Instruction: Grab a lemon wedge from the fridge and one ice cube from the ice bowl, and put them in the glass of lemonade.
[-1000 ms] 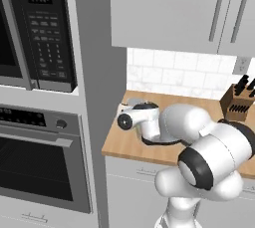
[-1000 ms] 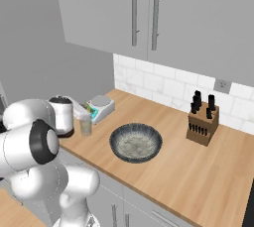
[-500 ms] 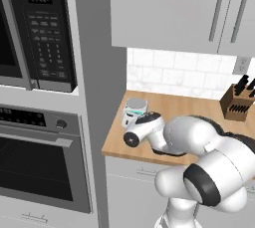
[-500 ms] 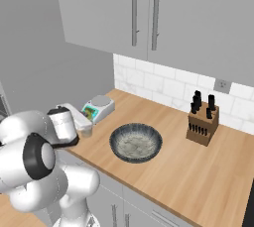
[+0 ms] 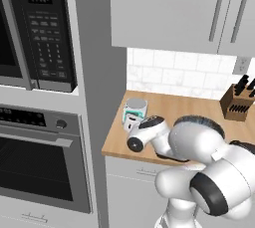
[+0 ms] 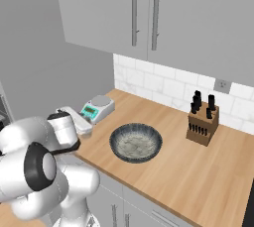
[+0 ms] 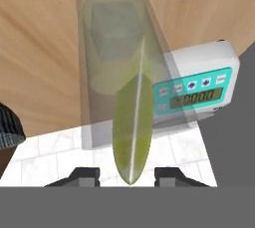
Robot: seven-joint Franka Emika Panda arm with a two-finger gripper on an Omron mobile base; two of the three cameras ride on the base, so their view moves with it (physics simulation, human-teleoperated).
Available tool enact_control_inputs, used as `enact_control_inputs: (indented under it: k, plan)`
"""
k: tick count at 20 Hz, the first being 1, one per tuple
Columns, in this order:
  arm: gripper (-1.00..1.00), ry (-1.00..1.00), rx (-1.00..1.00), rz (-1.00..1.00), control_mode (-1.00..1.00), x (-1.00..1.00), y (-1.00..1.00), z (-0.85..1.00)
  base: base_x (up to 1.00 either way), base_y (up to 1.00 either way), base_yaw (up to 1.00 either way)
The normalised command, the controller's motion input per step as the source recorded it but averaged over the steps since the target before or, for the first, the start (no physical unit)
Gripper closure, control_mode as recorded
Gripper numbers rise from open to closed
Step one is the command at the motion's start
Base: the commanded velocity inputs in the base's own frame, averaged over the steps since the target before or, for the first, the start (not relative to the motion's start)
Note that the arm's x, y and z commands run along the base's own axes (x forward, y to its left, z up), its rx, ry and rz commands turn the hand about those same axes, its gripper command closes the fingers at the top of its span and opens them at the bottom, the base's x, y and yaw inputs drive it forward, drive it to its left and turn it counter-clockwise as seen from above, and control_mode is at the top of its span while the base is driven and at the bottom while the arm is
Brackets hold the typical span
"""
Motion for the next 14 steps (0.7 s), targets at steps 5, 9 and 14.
enact_control_inputs:
  k: [5, 9, 14]
  plan:
    - [-1.0, -0.04, 0.0, 0.0, -1.0, -0.17, 0.07, 0.29, 0.0, 0.0, 0.0]
    - [-1.0, -0.13, 0.0, 0.0, -1.0, -0.86, 0.0, 0.76, 0.0, 0.0, 0.0]
    - [-1.0, -0.02, 0.05, 0.0, -1.0, -1.0, -0.02, 0.96, 0.0, 0.0, 0.0]
